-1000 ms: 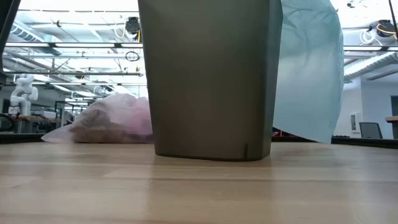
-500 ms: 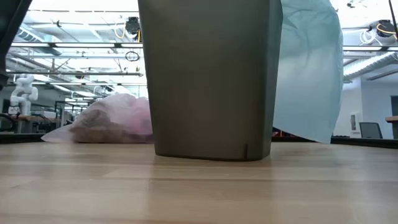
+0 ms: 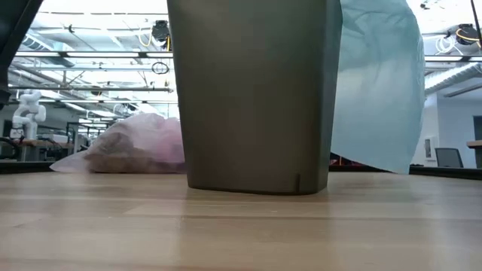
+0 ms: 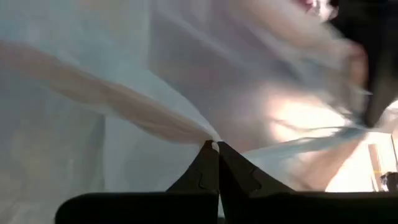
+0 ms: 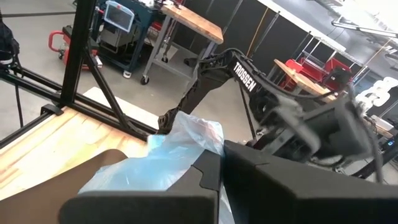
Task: Place trash/remove bag and relplace
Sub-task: Insert the new trash bag into the trash bin
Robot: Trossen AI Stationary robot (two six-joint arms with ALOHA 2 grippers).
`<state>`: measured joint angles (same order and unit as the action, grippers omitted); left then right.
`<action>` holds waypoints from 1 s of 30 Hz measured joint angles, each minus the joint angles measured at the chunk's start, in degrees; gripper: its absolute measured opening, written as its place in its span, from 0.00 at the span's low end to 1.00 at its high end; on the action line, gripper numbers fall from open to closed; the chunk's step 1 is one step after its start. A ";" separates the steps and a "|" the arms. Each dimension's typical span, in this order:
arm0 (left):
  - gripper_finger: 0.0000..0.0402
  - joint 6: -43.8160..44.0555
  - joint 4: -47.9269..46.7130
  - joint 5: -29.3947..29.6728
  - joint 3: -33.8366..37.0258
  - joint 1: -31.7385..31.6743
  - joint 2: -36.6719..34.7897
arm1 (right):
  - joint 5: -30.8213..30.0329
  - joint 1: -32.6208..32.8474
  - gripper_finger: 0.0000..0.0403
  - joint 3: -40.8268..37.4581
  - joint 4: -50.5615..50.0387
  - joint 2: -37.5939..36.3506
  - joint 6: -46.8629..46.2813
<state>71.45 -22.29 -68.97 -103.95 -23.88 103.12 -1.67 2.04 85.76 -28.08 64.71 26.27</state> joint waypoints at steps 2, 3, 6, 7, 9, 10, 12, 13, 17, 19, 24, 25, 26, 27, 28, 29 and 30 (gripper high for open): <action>0.00 0.03 0.76 0.02 -1.90 -0.77 -0.35 | 0.00 0.00 0.00 0.00 -0.02 -0.07 -0.03; 0.00 -0.03 1.14 0.00 -3.22 -1.13 -0.53 | -0.11 0.00 0.00 0.00 -0.08 -0.12 0.01; 0.00 -1.59 1.05 0.00 -7.40 -2.79 -1.27 | -2.06 0.00 0.00 0.00 -0.02 -0.35 0.13; 0.00 -1.96 1.17 0.06 -8.93 -3.38 -1.47 | -2.92 0.00 0.00 0.00 -0.02 -0.42 0.21; 0.00 -2.00 1.33 0.45 -12.23 -4.50 -1.93 | -4.76 0.00 0.00 0.00 0.56 -0.48 0.78; 0.00 -2.37 1.37 0.93 -14.00 -5.00 -2.10 | -5.80 0.00 0.00 0.00 1.37 -0.48 1.13; 0.00 -4.19 1.40 1.59 -17.64 -5.69 -2.22 | -7.40 0.00 0.00 0.00 3.49 -0.51 1.84; 0.00 -4.98 1.41 1.97 -19.52 -5.88 -2.24 | -7.65 -0.02 0.00 0.00 4.84 -0.53 2.38; 0.00 -6.46 1.44 4.60 -25.05 -6.05 -2.24 | -9.70 -0.07 0.02 0.00 9.36 -0.57 6.16; 0.00 -7.34 1.75 5.36 -26.99 -6.05 -2.21 | -12.44 -0.07 0.04 0.00 11.42 -0.57 7.21; 0.00 -7.49 4.78 7.39 -31.11 -6.03 -2.17 | -16.51 -0.08 0.09 0.00 17.35 -0.57 7.57; 0.00 -7.27 6.96 7.69 -31.14 -5.81 -2.23 | -16.47 -0.06 0.10 0.00 18.78 -0.57 7.55; 0.00 -6.38 9.02 8.06 -31.15 -5.61 -2.26 | -16.37 -0.03 0.11 0.00 20.04 -0.57 7.46; 0.00 -5.10 10.82 8.14 -31.16 -5.58 -2.26 | -16.29 0.22 0.11 0.00 21.19 -0.57 7.27; 0.00 -3.55 13.68 8.26 -31.14 -5.51 -2.18 | -16.24 0.65 0.11 0.00 22.33 -0.57 7.05; 0.00 -1.96 15.94 8.57 -31.08 -5.32 -2.10 | -16.26 1.14 0.12 0.00 23.65 -0.57 6.99; 0.00 -0.79 18.42 8.95 -31.05 -5.16 -2.06 | -16.24 1.63 0.12 0.00 25.07 -0.55 7.04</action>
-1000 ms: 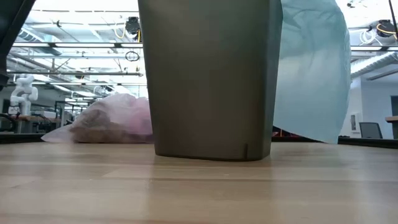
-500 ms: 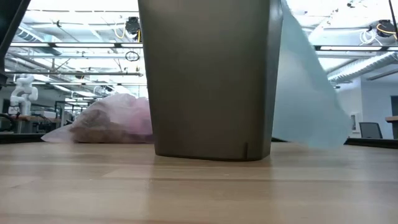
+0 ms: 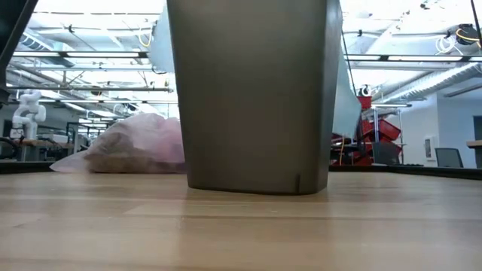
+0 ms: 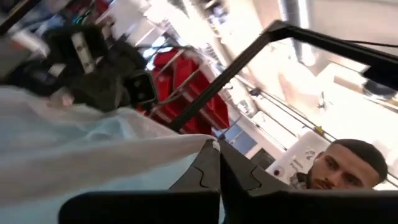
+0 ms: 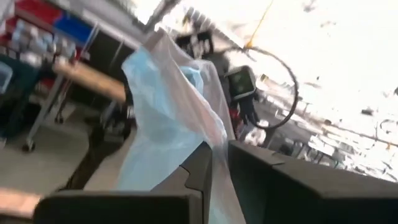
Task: Place trash/remove bag and relplace
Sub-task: Insert the new trash bag into the trash bin
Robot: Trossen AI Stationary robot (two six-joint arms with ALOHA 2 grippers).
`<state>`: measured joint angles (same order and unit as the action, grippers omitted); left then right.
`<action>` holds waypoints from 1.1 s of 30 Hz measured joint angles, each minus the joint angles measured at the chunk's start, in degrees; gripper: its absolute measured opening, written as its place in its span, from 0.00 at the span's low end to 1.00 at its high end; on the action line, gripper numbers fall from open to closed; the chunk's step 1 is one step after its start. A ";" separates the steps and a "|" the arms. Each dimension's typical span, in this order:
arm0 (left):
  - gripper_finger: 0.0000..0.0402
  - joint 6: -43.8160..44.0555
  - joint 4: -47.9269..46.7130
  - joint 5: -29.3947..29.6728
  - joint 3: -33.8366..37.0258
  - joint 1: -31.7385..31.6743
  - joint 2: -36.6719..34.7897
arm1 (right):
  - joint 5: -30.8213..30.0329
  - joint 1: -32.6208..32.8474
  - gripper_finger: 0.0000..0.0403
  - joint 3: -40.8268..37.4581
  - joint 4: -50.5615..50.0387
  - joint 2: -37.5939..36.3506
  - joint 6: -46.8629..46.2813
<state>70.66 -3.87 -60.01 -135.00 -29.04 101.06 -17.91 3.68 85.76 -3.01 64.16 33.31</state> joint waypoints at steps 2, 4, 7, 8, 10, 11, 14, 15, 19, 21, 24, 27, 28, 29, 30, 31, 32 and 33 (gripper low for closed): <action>0.00 1.02 3.61 1.07 -0.01 0.33 -0.01 | 0.14 1.13 0.12 0.00 3.31 0.01 0.27; 0.00 1.03 4.69 1.56 -0.07 0.57 -0.18 | 0.23 2.29 0.12 0.00 6.68 0.10 -0.20; 0.00 1.06 5.99 2.04 0.01 1.10 -0.51 | 0.26 4.24 0.12 0.00 11.53 0.20 -5.32; 0.00 1.04 6.24 2.28 0.02 1.40 -0.55 | 0.26 4.96 0.12 0.00 12.54 0.20 -7.38; 0.00 1.02 6.58 2.43 0.02 1.76 -0.91 | 1.08 6.51 0.12 0.00 13.66 0.00 -11.86; 0.00 1.00 6.49 2.43 0.02 1.80 -1.50 | 2.21 7.25 0.12 0.00 14.27 -0.02 -14.24; 0.00 0.88 8.20 2.48 -0.02 2.03 -2.31 | 6.39 9.80 0.12 0.00 16.19 0.01 -21.77; 0.00 1.11 9.34 2.50 -0.03 2.10 -2.65 | 7.60 10.57 0.12 0.00 16.90 0.17 -24.05; 0.00 2.52 13.04 2.72 -0.03 2.17 -3.29 | 9.35 13.51 0.12 0.00 18.67 1.11 -30.68; 0.00 2.50 13.00 2.44 -0.03 2.46 -3.82 | 9.23 14.45 0.12 0.00 18.10 1.96 -31.50; 0.00 2.55 12.22 0.00 -0.03 2.98 -4.50 | 9.03 15.26 0.12 0.00 16.12 3.78 -31.53; 0.00 2.55 7.86 -3.19 -0.03 3.70 -5.31 | 9.20 15.28 0.12 0.01 13.40 5.97 -33.50; 0.00 2.44 4.57 -4.44 -0.03 3.81 -5.76 | 9.50 15.28 0.12 0.01 12.09 6.68 -35.16; 0.00 1.82 0.76 -5.89 -0.03 4.00 -6.23 | 10.39 15.28 0.12 0.00 10.58 7.26 -37.04; 0.00 0.46 -3.77 -7.01 -0.02 4.28 -6.59 | 11.54 15.28 0.12 0.01 8.69 7.75 -38.99; 0.00 -1.54 -9.28 -7.85 -0.03 4.67 -7.05 | 12.69 15.24 0.12 0.00 7.04 8.29 -41.03; 0.00 -4.10 -15.89 -8.36 -0.03 5.06 -7.64 | 13.91 15.27 0.12 0.02 5.27 8.81 -43.02; 0.00 -7.09 -23.02 -8.45 -0.03 5.52 -8.06 | 14.92 15.39 0.12 0.00 3.80 9.30 -45.11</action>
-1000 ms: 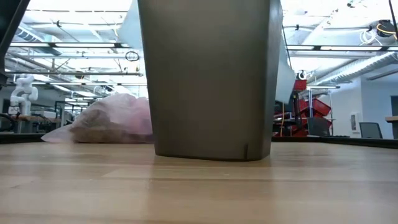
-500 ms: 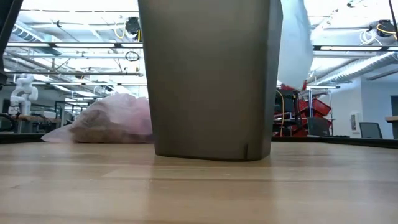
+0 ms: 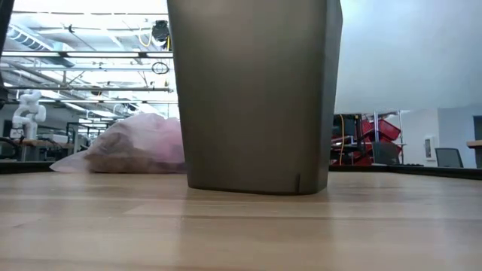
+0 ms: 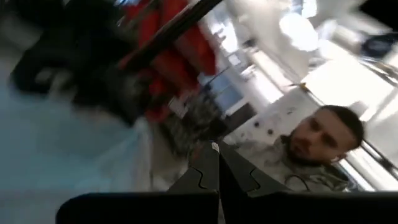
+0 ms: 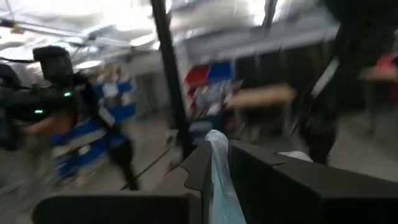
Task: Place trash/remove bag and relplace
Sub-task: Insert the new trash bag into the trash bin
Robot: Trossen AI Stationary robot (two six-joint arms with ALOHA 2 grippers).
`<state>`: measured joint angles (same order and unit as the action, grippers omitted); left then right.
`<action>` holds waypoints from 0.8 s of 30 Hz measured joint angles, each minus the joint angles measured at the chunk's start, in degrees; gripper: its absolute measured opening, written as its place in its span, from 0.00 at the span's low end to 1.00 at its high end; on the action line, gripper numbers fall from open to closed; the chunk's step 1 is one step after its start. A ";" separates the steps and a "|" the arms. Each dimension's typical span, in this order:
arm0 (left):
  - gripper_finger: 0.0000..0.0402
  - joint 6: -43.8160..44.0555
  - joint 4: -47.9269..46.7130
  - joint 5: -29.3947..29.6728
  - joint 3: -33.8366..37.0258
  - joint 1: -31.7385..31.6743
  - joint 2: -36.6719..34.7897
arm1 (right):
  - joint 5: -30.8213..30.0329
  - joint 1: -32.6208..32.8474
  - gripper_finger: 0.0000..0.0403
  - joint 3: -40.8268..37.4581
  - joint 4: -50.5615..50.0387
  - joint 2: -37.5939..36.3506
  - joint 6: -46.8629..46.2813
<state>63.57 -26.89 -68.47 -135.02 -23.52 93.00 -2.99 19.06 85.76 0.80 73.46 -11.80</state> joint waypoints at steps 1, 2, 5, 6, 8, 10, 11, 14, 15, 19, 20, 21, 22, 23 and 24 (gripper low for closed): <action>0.00 -3.54 -7.70 0.27 0.00 0.57 -0.37 | 0.66 0.29 0.12 0.00 -1.13 0.40 -1.66; 0.00 -7.45 -15.87 1.23 0.00 1.18 -0.60 | 1.06 0.59 0.12 0.00 -1.81 0.79 -2.80; 0.00 -20.27 -39.80 10.97 0.04 2.68 -1.20 | 1.57 2.17 0.12 0.00 -2.05 1.43 -4.06; 0.00 -24.50 -45.95 14.90 0.04 3.06 -1.24 | 1.56 2.96 0.12 0.00 -1.99 1.47 -4.06; 0.00 -31.28 -55.06 20.66 0.05 3.65 -1.25 | 1.33 4.36 0.12 0.00 -2.22 1.50 -4.00; 0.00 -32.07 -57.01 22.11 0.58 4.43 -1.27 | 0.21 5.42 0.12 0.00 -2.70 1.50 -3.84; 0.00 -30.22 -56.42 22.01 0.74 5.21 -1.10 | 0.05 5.75 0.12 0.00 -2.86 1.50 -3.66; 0.03 -26.74 -52.03 20.68 0.90 8.67 -0.11 | -0.10 6.15 0.12 0.00 -3.75 1.50 -3.63; 0.05 -26.43 -50.62 20.60 0.94 10.00 0.47 | -0.14 6.15 0.12 0.00 -4.26 1.50 -3.62; 0.16 -23.69 -46.09 20.35 0.94 14.80 2.54 | -0.61 6.17 0.12 0.00 -8.20 1.50 -1.64; 0.19 -23.57 -45.35 20.08 0.92 15.81 3.18 | -1.54 6.32 0.12 0.00 -9.42 1.48 0.24; 0.23 -23.98 -45.41 19.78 0.92 16.67 3.84 | -2.93 6.74 0.12 0.00 -11.14 1.46 3.08; 0.26 -24.83 -45.64 19.19 0.92 17.52 4.61 | -4.79 7.33 0.11 0.00 -13.15 1.46 6.54; 0.29 -25.61 -45.62 18.43 0.94 18.31 5.49 | -6.91 7.94 0.11 0.00 -15.29 1.46 10.39; 0.31 -26.44 -45.61 17.90 1.02 18.91 6.29 | -8.91 8.64 0.10 0.00 -17.17 1.47 14.30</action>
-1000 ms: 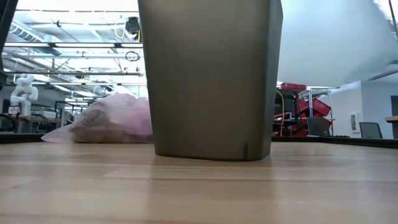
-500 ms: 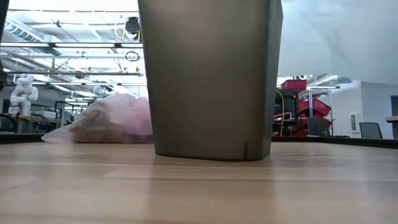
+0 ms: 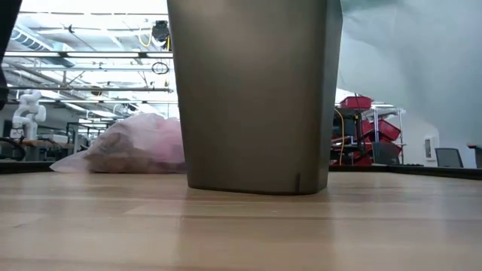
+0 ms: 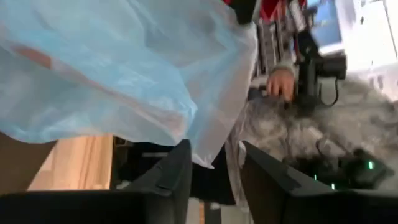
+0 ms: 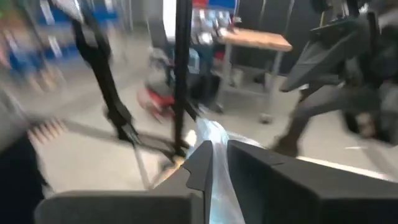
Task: Place trash/remove bag and relplace
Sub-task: Insert the new trash bag into the trash bin
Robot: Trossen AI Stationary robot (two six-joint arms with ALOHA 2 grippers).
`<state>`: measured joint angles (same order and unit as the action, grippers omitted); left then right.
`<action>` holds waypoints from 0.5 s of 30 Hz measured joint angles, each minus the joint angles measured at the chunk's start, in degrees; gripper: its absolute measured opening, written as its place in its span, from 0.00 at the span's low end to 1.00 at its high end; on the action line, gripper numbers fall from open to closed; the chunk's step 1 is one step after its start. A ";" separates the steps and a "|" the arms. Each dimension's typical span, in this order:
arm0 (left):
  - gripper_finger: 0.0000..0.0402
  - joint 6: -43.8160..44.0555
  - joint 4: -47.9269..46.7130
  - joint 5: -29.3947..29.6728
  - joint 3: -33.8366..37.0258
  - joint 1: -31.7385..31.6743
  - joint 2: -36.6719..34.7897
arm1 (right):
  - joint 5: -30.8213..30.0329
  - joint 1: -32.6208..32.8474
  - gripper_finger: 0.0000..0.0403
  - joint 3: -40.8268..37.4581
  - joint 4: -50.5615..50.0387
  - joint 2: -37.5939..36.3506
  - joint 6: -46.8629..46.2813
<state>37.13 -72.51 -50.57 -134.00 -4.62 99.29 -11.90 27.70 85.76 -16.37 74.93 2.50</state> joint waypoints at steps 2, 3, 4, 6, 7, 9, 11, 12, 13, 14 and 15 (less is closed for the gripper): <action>0.36 -0.49 0.00 -0.15 0.03 0.71 1.80 | -3.23 0.95 0.09 0.00 -2.44 0.06 5.51; 0.37 -0.55 -0.02 -0.14 0.04 0.93 2.56 | -4.37 1.18 0.08 0.00 -3.11 0.06 6.99; 0.38 -0.93 -0.03 -0.15 0.05 1.10 3.37 | -5.19 1.45 0.07 0.00 -3.63 0.03 7.85; 0.39 -2.93 -0.32 -0.16 0.05 1.35 4.97 | -6.22 1.68 0.05 0.00 -4.31 0.01 8.67; 0.40 -3.37 -1.07 -0.13 0.05 1.37 5.63 | -6.27 1.65 0.05 0.00 -4.35 0.01 9.17; 0.40 -3.46 -2.35 -0.15 0.05 1.39 7.02 | -6.27 1.67 0.04 0.00 -4.40 0.01 10.01; 0.40 -3.42 -4.08 -0.19 0.05 1.37 8.08 | -6.25 1.71 0.03 0.00 -5.15 -0.01 10.28; 0.40 -3.42 -4.60 -0.68 0.05 1.33 8.67 | -6.25 1.71 0.03 0.00 -5.80 -0.01 10.26; 0.40 -3.43 -4.58 -1.80 0.05 1.30 9.07 | -6.23 1.71 0.03 0.00 -6.51 -0.01 10.26; 0.40 -3.44 -4.44 -3.13 0.05 1.29 9.42 | -6.25 1.71 0.03 0.00 -6.96 -0.01 10.23; 0.40 -3.41 -3.98 -4.42 0.07 1.26 9.77 | -6.25 1.71 0.03 0.00 -7.23 -0.01 10.23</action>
<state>33.72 -76.48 -54.99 -133.93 -3.36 109.06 -18.15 29.41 85.76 -23.61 74.91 12.73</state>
